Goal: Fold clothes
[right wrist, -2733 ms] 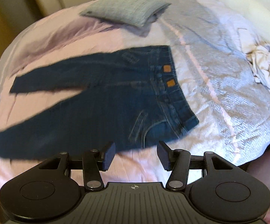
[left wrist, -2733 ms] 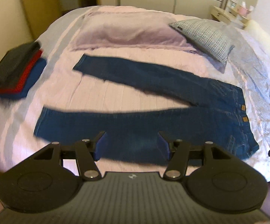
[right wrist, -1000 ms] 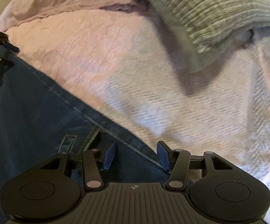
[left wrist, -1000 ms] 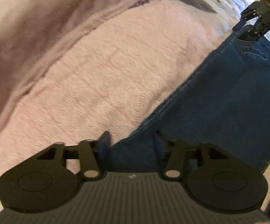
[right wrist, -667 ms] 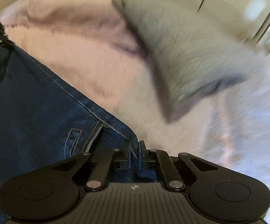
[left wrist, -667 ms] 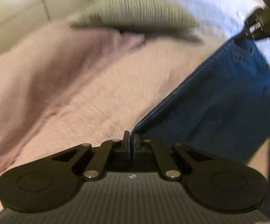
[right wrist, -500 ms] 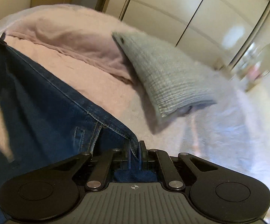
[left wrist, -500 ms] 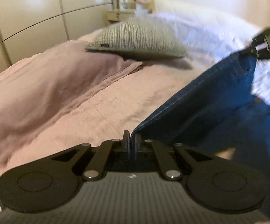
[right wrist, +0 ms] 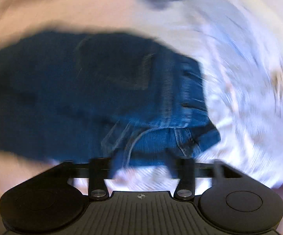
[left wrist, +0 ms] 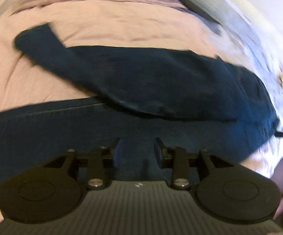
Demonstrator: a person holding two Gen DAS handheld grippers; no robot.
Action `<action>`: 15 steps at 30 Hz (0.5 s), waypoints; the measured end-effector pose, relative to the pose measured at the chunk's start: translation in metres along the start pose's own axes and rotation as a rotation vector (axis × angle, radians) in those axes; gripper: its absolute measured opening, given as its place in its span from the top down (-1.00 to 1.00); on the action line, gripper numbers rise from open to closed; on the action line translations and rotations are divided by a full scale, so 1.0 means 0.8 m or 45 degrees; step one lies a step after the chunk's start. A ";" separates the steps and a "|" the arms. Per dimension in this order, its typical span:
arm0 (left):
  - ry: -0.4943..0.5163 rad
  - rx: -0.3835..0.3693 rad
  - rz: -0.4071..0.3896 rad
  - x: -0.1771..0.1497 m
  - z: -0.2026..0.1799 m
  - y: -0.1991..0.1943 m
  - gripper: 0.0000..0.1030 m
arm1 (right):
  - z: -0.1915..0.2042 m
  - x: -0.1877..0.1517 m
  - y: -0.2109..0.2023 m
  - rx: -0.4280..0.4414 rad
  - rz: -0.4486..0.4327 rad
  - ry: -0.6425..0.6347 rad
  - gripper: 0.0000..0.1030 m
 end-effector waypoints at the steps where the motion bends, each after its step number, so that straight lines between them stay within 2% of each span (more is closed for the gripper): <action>1: -0.060 0.024 -0.020 0.005 0.009 0.002 0.34 | -0.009 0.007 -0.002 0.043 -0.030 0.152 -0.21; 4: -0.270 0.056 -0.112 0.028 0.035 0.008 0.23 | -0.042 0.029 0.011 0.243 -0.067 0.622 -0.21; 6: -0.408 0.073 -0.161 0.042 0.049 0.016 0.16 | -0.067 0.036 0.024 0.341 -0.083 0.867 -0.21; 8: -0.521 0.066 -0.183 0.053 0.058 0.028 0.15 | -0.093 0.040 0.035 0.399 -0.094 1.044 -0.21; 11: -0.630 0.054 -0.185 0.067 0.067 0.054 0.10 | -0.120 0.040 0.047 0.441 -0.132 1.203 -0.21; 13: -0.662 0.054 -0.165 0.069 0.069 0.070 0.35 | -0.132 0.038 0.056 0.490 -0.145 1.310 -0.21; 14: -0.676 0.054 -0.170 0.071 0.071 0.074 0.68 | -0.138 0.037 0.061 0.515 -0.151 1.364 -0.21; 15: -0.680 0.052 -0.183 0.072 0.071 0.074 0.90 | -0.144 0.036 0.065 0.533 -0.156 1.412 -0.21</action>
Point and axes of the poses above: each gripper's, at about its wrist camera, not at the fingertips, and y roughly the way its jaws point, z to its left, x to its top, the point moved 10 cm from there along y, roughly the way its jaws point, and after that the axes turned 5 degrees about y, right-handed, at the moved point
